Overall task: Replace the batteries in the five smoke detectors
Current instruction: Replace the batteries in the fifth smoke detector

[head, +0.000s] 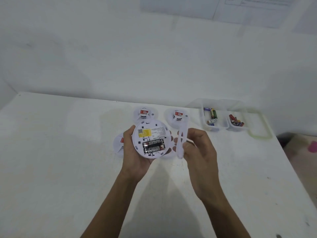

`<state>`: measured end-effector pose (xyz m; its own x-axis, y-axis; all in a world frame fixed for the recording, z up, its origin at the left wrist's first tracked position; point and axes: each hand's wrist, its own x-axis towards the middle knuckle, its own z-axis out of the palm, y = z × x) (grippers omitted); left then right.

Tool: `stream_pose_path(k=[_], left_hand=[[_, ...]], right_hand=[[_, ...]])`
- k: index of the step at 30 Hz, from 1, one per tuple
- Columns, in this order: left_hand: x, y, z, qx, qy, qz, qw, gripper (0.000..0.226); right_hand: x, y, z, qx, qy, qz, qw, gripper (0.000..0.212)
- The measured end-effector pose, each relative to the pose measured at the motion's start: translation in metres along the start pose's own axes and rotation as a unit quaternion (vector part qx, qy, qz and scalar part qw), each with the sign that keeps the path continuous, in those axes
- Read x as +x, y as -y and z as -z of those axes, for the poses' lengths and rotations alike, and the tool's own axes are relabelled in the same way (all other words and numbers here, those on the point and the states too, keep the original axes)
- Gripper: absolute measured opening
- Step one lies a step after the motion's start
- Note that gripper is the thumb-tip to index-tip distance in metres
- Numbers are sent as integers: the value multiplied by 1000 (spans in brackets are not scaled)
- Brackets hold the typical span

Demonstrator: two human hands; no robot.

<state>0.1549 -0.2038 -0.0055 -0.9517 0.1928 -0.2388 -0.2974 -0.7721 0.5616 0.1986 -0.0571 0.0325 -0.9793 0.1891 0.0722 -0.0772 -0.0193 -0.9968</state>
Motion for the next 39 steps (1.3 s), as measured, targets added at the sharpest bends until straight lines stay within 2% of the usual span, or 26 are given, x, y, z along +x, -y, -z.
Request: stream_pose_path(k=[4,7,10,13,17,22,27,32,36,39], left_hand=[[5,-3,4,-8,12,16,1000,48],[3,-3,1,12,29,23,999,52],[2,-3,2,4,37,26,999,50],[1,-1,6,5,40,36,999,54],[0,1,7,8,45,47,998,56],[-2,2,7,3,49,55,997,52],[-3,4,9,-3,36,60,998,53],[-4,5,8,-1,11,55,998,55],[-8,4,0,6,20,48,999,63],[-12,4,-6,5,35,45,998,70]], right_hand=[[1,-14,18,113,-12,-131,985,19],[-4,-35,30,52,-38,-155,986,16],[-11,-59,39,44,-68,-212,974,12],[-14,-77,52,-73,-40,-227,970,15],[-16,-105,65,-238,30,-234,942,11],[-19,-127,71,-425,15,-147,893,20],[-22,-136,74,-476,-4,-108,873,17],[-18,-121,72,-465,-13,-84,881,15],[-12,-79,54,-398,-30,-7,917,5],[-11,-44,31,-351,-25,73,933,6]])
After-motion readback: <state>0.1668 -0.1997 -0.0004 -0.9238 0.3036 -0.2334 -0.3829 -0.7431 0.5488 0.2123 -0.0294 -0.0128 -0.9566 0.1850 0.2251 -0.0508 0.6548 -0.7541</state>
